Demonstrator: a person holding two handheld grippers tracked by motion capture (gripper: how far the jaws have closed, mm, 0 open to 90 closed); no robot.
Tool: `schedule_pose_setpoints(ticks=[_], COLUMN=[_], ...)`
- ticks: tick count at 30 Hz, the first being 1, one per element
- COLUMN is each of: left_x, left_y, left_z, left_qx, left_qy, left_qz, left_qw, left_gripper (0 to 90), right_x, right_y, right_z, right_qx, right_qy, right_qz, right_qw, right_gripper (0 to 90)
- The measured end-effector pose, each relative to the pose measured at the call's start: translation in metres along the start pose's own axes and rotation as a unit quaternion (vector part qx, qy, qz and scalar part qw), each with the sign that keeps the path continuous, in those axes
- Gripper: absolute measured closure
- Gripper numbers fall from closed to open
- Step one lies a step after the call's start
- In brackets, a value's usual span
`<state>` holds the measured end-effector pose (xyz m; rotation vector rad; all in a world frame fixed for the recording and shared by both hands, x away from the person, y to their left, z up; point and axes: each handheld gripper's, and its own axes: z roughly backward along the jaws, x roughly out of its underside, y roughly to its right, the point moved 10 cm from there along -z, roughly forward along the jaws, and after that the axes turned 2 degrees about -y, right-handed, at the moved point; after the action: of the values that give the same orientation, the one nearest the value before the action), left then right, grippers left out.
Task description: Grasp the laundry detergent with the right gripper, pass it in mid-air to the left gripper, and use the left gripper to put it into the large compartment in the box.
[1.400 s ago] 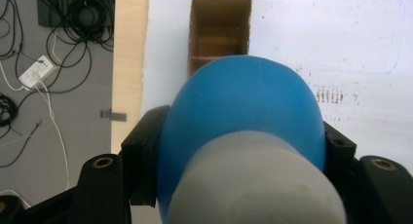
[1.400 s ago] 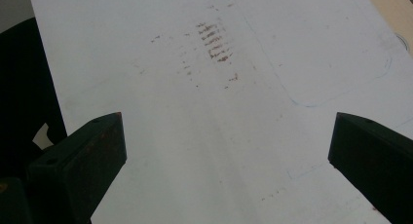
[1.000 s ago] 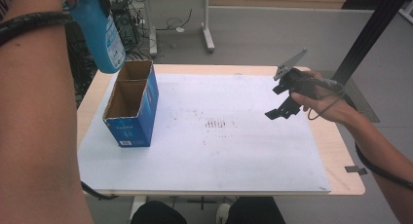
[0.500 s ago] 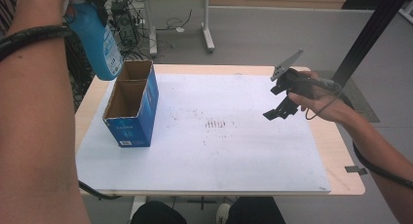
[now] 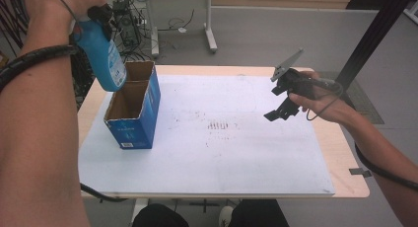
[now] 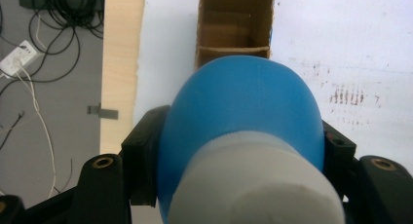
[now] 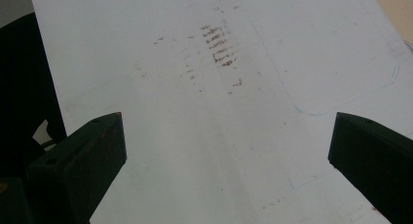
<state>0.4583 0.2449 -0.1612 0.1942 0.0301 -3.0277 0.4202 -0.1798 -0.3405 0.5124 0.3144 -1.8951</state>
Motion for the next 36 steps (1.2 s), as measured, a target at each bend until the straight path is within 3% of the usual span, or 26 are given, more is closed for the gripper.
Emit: schedule_pose_setpoints(ticks=[36], left_x=[0.005], left_y=[0.007], left_z=[-0.101], left_qx=[0.014], left_qy=[-0.030], left_qz=[-0.004], left_qw=[0.9994], left_gripper=[36.3], right_x=[0.003], right_y=[0.000], right_z=[-0.009], right_qx=[-0.005], right_qy=[-0.006], right_qz=[-0.002], right_qw=[1.0000], right_gripper=[0.3])
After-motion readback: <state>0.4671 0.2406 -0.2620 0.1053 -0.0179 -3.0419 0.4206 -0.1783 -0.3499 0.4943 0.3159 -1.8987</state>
